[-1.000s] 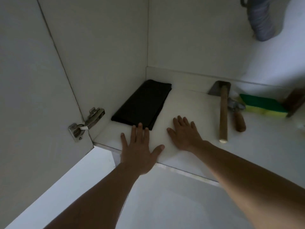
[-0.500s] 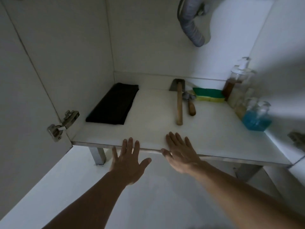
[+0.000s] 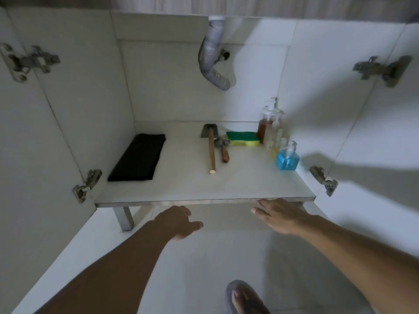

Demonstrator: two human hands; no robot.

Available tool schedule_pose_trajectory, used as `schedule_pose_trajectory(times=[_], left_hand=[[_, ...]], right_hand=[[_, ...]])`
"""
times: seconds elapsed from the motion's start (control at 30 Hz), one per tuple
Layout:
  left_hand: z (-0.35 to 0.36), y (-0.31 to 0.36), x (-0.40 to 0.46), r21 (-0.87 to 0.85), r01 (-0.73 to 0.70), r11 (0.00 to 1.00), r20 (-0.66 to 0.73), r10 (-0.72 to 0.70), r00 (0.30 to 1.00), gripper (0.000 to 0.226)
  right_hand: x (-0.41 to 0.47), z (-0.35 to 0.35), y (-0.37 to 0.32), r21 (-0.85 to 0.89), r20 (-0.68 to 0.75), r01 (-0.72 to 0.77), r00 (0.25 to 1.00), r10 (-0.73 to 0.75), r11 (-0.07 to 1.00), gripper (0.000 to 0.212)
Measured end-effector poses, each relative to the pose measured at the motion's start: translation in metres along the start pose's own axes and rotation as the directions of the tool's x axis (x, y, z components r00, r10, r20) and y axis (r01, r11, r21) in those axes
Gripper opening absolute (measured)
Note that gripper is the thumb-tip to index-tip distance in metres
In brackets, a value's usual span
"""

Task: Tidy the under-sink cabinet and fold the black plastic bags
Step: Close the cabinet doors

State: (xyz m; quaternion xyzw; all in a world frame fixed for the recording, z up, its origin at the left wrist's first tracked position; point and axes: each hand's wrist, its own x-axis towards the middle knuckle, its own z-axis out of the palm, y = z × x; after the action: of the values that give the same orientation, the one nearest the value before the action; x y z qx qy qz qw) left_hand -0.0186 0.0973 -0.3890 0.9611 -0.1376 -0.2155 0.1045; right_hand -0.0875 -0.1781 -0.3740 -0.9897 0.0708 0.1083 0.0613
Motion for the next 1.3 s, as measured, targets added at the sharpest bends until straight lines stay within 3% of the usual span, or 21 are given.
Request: schedule_pose_trajectory(times=[0.23,0.47,0.53,0.7,0.83,0.97,1.13,1.2,1.3], left_hand=[[-0.022,0.053,-0.024,0.011,-0.070,0.997,-0.029,0.071,0.997,0.076],[-0.053,0.160,-0.036,0.146,-0.281,0.949,-0.078,0.294,0.953,0.068],[-0.061,0.199,-0.041,0.159,-0.350,0.923,-0.093,0.367,0.925,0.065],[-0.081,0.290,-0.076,0.154,-0.575,0.803,-0.154,0.594,0.789,0.057],[-0.110,0.353,-0.103,0.193,-0.686,0.702,-0.226,0.712,0.665,0.057],[-0.147,0.403,-0.144,0.274,-0.772,0.573,-0.368,0.804,0.467,0.060],[-0.175,0.452,-0.188,0.337,-0.845,0.415,-0.487,0.845,0.222,0.066],[-0.177,0.467,-0.196,0.317,-0.864,0.390,-0.458,0.861,0.221,0.070],[-0.175,0.480,-0.205,0.247,-0.886,0.393,-0.337,0.892,0.302,0.054]], right_hand=[[-0.045,-0.046,0.040,0.044,-0.029,-0.068,0.997,0.070,0.997,0.044],[-0.105,-0.120,0.072,-0.081,-0.036,-0.092,0.995,0.089,0.992,0.026],[-0.130,-0.148,0.085,-0.117,-0.091,-0.145,0.987,0.135,0.982,0.033],[-0.193,-0.214,0.118,-0.159,-0.248,-0.296,0.935,0.252,0.942,0.040],[-0.243,-0.261,0.136,-0.157,-0.438,-0.414,0.843,0.313,0.897,0.044],[-0.291,-0.303,0.147,-0.130,-0.592,-0.488,0.736,0.328,0.863,0.039],[-0.332,-0.330,0.159,-0.170,-0.724,-0.600,0.614,0.314,0.781,0.015],[-0.341,-0.333,0.166,-0.146,-0.708,-0.621,0.609,0.357,0.770,0.013],[-0.349,-0.335,0.175,-0.055,-0.659,-0.598,0.623,0.421,0.799,0.017]])
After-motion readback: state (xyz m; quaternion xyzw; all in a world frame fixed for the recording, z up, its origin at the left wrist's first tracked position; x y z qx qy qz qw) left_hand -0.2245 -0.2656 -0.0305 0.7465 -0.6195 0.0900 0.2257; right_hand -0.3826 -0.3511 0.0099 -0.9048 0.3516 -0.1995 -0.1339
